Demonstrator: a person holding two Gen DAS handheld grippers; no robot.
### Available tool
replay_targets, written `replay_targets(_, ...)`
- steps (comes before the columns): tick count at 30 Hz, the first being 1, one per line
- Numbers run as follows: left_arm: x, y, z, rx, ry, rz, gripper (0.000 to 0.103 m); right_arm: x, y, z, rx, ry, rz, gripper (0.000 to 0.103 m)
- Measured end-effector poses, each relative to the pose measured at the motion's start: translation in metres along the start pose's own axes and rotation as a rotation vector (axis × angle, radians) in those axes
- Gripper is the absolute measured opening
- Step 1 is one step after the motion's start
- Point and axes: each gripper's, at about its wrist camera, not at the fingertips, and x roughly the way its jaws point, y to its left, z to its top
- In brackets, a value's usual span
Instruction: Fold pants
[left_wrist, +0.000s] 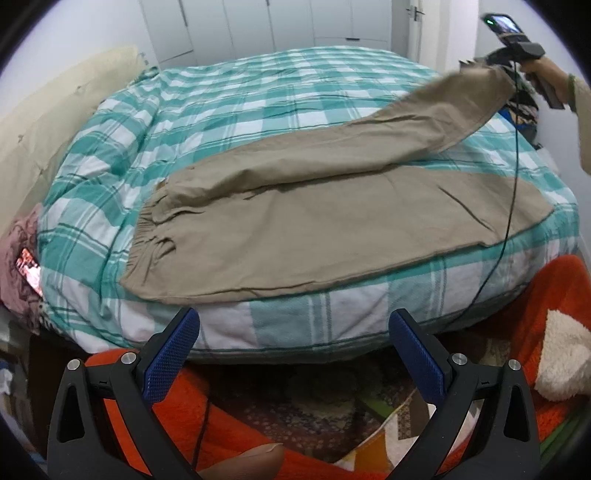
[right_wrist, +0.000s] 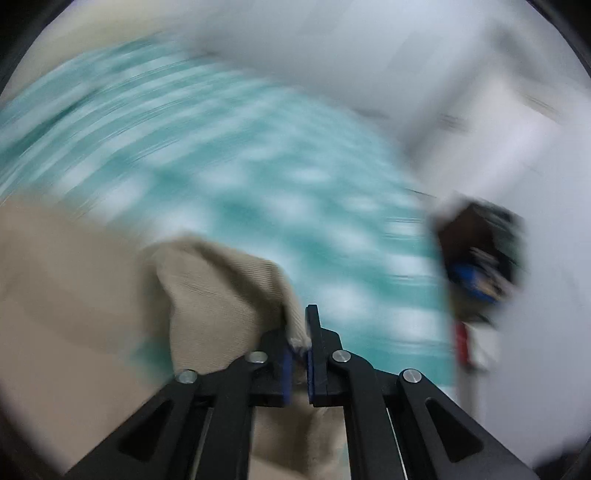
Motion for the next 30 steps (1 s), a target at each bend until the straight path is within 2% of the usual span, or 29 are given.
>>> replay_targets(1,0.001,0.003,-0.001,-0.008,-0.001,0.010,0.102,0.014,-0.028,0.012,0.057,0.018,-0.082,0.044)
replay_targets(3,0.009,0.013,-0.004,-0.035,0.020,0.036,0.102,0.037,-0.070,0.011,0.141,0.065,-0.208,0.048)
replay_targets(4,0.014,0.016,-0.005,-0.045,0.033,0.039,0.102,0.046,-0.081,-0.002,0.180,0.089,-0.218,0.048)
replay_targets(7,0.038,0.026,-0.002,-0.072,0.090,0.045,0.102,0.058,-0.076,-0.058,0.258,0.112,-0.114,0.048)
replay_targets(11,0.069,0.022,0.034,-0.009,0.078,0.020,0.102,0.056,-0.012,-0.169,0.315,0.134,0.145,0.048)
replay_targets(14,0.098,0.018,0.097,0.041,-0.006,-0.010,0.102,0.032,0.048,-0.229,0.364,0.095,0.265,0.048)
replay_targets(16,0.127,0.018,0.152,0.071,-0.107,0.009,0.102,0.012,0.080,-0.252,0.394,0.030,0.300,0.050)
replay_targets(18,0.157,0.025,0.193,0.066,-0.160,0.005,0.102,-0.001,0.101,-0.265,0.404,-0.020,0.308,0.056)
replay_targets(19,0.171,0.030,0.207,0.054,-0.180,0.003,0.102,-0.006,0.110,-0.270,0.399,-0.031,0.305,0.062)
replay_targets(20,0.200,0.035,0.222,0.036,-0.189,0.004,0.102,-0.006,0.116,-0.270,0.384,-0.025,0.314,0.063)
replay_targets(21,0.220,0.038,0.226,0.032,-0.174,0.015,0.102,-0.002,0.123,-0.268,0.358,-0.016,0.337,0.063)
replay_targets(22,0.246,0.039,0.225,0.038,-0.127,0.028,0.102,0.001,0.128,-0.266,0.336,-0.015,0.349,0.064)
replay_targets(23,0.278,0.037,0.216,0.062,-0.029,0.027,0.100,0.006,0.131,-0.266,0.316,-0.010,0.342,0.064)
replay_targets(24,0.315,0.034,0.199,0.106,0.112,0.015,0.096,0.011,0.132,-0.267,0.312,0.008,0.339,0.065)
replay_targets(25,0.333,0.033,0.178,0.146,0.173,-0.027,0.096,0.017,0.133,-0.270,0.319,0.035,0.344,0.065)
replay_targets(27,0.319,0.037,0.171,0.171,0.124,-0.047,0.094,0.029,0.128,-0.275,0.355,0.085,0.369,0.065)
replay_targets(28,0.310,0.037,0.176,0.186,0.141,-0.057,0.094,0.029,0.126,-0.277,0.366,0.084,0.378,0.065)
replay_targets(30,0.282,0.031,0.192,0.224,0.106,-0.133,0.093,0.029,0.126,-0.277,0.356,0.075,0.376,0.066)
